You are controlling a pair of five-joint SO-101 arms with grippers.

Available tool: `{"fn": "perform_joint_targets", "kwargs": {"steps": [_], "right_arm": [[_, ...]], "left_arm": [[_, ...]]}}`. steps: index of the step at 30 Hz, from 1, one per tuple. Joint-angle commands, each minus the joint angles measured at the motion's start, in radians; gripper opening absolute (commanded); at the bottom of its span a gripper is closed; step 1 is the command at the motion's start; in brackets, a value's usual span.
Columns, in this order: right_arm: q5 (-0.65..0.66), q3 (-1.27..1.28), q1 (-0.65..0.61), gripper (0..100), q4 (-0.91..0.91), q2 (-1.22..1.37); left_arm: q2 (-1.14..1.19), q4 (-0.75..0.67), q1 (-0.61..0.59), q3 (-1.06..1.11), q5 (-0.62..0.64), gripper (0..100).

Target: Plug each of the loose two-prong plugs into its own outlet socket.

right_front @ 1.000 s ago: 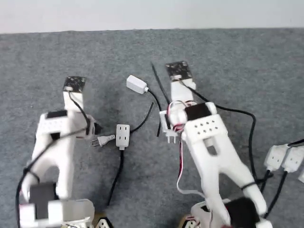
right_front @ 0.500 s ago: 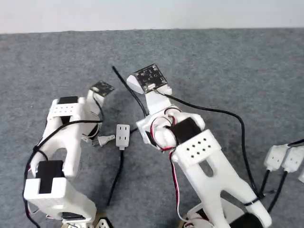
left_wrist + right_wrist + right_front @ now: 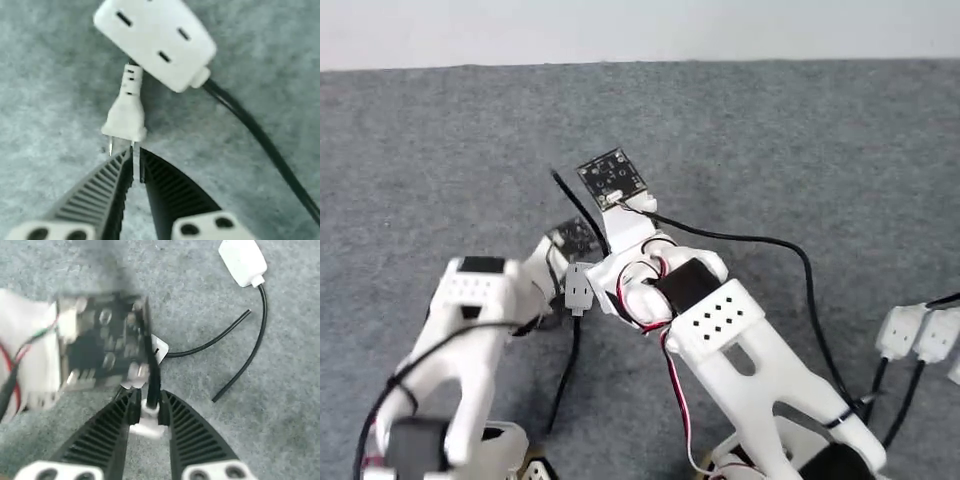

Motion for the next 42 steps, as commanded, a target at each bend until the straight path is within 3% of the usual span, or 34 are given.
{"fn": "perform_joint_targets", "kwargs": {"steps": [1, 6, 12, 15, 20, 42], "right_arm": [[-0.011, -0.011, -0.007, 0.8, -0.024, -0.001], [-0.035, -0.006, 0.001, 0.8, -0.065, 0.008], [-0.123, -0.008, 0.018, 0.8, -0.194, 0.13], [-0.164, -0.011, 0.019, 0.8, -0.285, 0.194], [-0.166, -0.012, 0.012, 0.8, -0.381, 0.246], [-0.158, -0.011, 0.028, 0.8, -0.39, 0.325]], "left_arm": [[-0.121, -0.046, 0.021, 0.05, -0.026, 1], [-0.132, -0.081, 0.005, 0.058, -0.011, 1], [-0.14, -0.25, -0.138, 0.041, 0.333, 2], [-0.132, -0.27, -0.206, 0.002, 0.414, 2], [-0.13, -0.27, -0.215, -0.007, 0.423, 2], [-0.13, -0.272, -0.213, 0.007, 0.391, 2]]}}
